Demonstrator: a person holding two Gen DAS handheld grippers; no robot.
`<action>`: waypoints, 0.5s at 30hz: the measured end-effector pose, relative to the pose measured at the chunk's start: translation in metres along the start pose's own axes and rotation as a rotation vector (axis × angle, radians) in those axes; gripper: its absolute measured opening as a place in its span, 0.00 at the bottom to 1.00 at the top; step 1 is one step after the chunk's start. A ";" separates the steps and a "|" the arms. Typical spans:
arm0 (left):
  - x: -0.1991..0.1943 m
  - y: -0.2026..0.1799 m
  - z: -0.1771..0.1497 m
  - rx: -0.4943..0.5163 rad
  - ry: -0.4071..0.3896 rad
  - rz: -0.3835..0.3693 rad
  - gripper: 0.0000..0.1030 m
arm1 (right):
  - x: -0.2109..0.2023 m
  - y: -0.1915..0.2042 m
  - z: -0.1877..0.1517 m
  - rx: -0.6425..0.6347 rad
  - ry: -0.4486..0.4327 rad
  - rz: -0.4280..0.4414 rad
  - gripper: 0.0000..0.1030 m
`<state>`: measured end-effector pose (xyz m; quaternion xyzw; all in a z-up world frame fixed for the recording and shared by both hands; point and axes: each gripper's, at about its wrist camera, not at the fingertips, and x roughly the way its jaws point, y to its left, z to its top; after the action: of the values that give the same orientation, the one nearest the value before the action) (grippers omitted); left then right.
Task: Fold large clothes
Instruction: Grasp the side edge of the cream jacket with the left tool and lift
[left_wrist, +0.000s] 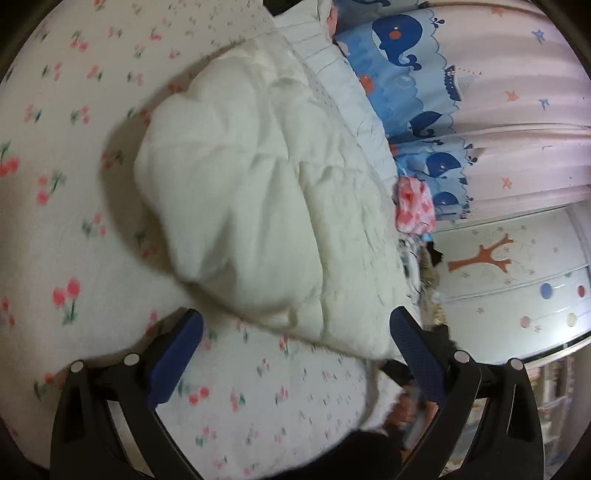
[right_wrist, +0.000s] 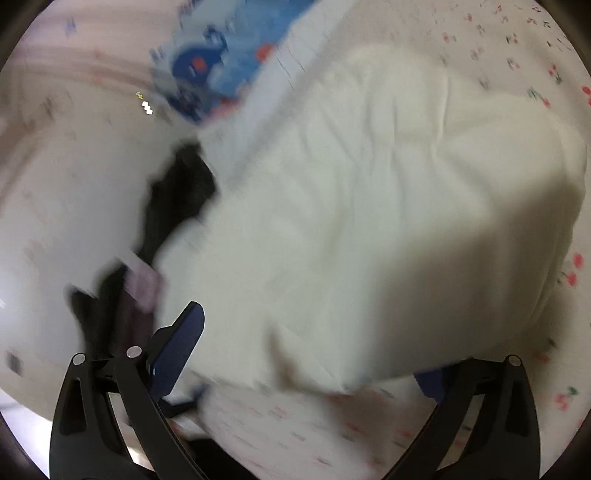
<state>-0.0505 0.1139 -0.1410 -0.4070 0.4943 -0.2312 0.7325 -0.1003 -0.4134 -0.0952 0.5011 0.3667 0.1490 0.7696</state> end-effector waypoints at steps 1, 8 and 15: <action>-0.002 -0.003 0.005 0.002 -0.046 -0.005 0.94 | -0.003 0.004 0.003 0.008 -0.019 0.051 0.94; 0.018 -0.005 0.014 -0.013 -0.083 0.049 0.93 | 0.017 -0.003 0.006 -0.034 0.078 -0.147 0.94; 0.025 0.007 0.033 -0.109 -0.147 0.033 0.93 | 0.022 -0.039 0.018 0.073 -0.040 -0.118 0.94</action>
<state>-0.0109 0.1113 -0.1541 -0.4538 0.4578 -0.1614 0.7473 -0.0780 -0.4300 -0.1349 0.5093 0.3854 0.0799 0.7653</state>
